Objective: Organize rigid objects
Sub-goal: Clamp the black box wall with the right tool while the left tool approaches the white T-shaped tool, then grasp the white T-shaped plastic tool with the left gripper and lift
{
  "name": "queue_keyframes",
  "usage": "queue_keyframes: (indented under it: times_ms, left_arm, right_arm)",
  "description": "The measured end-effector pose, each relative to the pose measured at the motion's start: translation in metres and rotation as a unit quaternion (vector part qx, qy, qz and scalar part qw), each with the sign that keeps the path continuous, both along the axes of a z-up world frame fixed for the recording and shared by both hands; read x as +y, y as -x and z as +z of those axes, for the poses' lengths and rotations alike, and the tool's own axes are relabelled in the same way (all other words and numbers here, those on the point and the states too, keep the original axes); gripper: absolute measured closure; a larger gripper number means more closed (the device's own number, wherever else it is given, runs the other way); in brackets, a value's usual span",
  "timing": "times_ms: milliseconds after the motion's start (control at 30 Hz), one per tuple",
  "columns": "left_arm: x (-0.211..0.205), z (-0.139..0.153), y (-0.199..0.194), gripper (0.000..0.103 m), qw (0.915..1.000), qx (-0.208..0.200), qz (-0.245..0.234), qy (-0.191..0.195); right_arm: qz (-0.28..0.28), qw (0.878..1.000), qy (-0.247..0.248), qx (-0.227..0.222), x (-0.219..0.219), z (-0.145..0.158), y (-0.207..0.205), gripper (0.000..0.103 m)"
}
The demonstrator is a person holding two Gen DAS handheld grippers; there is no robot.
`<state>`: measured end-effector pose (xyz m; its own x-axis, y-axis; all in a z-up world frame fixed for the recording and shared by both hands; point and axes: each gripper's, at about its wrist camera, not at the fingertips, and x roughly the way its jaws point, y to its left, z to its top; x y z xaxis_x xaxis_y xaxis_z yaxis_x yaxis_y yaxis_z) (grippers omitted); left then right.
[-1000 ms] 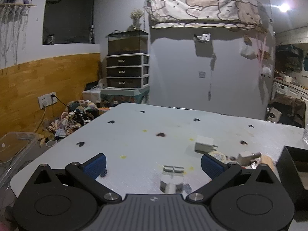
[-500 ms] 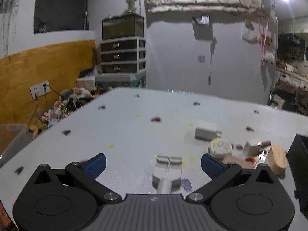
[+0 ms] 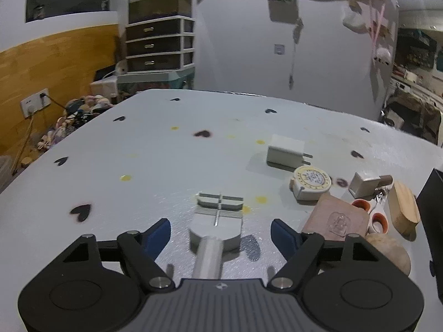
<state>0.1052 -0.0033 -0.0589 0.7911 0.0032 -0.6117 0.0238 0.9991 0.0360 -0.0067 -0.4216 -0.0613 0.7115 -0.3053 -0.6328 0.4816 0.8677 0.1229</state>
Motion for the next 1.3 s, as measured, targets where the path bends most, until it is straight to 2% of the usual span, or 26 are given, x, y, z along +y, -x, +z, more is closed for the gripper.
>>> queue_keyframes:
  times_ms: [300, 467, 567, 600, 767, 867, 1067, 1300]
  left_arm:
    - [0.002, -0.022, -0.03, 0.033, 0.9993, 0.036, 0.01, -0.008]
    - [0.0, -0.021, -0.035, 0.035, 0.9994, 0.033, 0.007, -0.008]
    - [-0.002, -0.02, -0.036, 0.045, 0.9995, 0.031, 0.001, -0.009]
    - [-0.003, -0.02, -0.036, 0.051, 0.9996, 0.028, 0.0, -0.008]
    - [-0.011, -0.019, -0.035, 0.053, 0.9993, 0.027, -0.02, -0.014]
    - [-0.016, -0.018, -0.03, 0.054, 0.9993, 0.021, -0.029, -0.012]
    - [-0.026, 0.001, -0.014, 0.055, 0.999, -0.008, -0.043, 0.012]
    - [-0.066, 0.043, -0.001, 0.055, 0.9913, -0.054, -0.115, 0.035]
  right_arm:
    - [0.022, 0.999, 0.005, 0.033, -0.004, 0.0, -0.007, 0.099]
    - [0.027, 0.998, -0.001, 0.064, -0.006, -0.008, -0.016, 0.099]
    - [0.029, 0.997, -0.006, 0.075, -0.007, -0.011, -0.019, 0.099]
    - [0.03, 0.996, -0.009, 0.081, -0.008, -0.012, -0.02, 0.099]
    - [0.029, 0.992, -0.048, 0.109, -0.018, -0.022, -0.028, 0.099]
    - [0.038, 0.992, -0.037, 0.117, -0.015, -0.021, -0.03, 0.099]
    - [0.042, 0.992, -0.04, 0.111, -0.017, -0.021, -0.028, 0.099]
    - [0.042, 0.993, -0.045, 0.098, -0.018, -0.022, -0.026, 0.099]
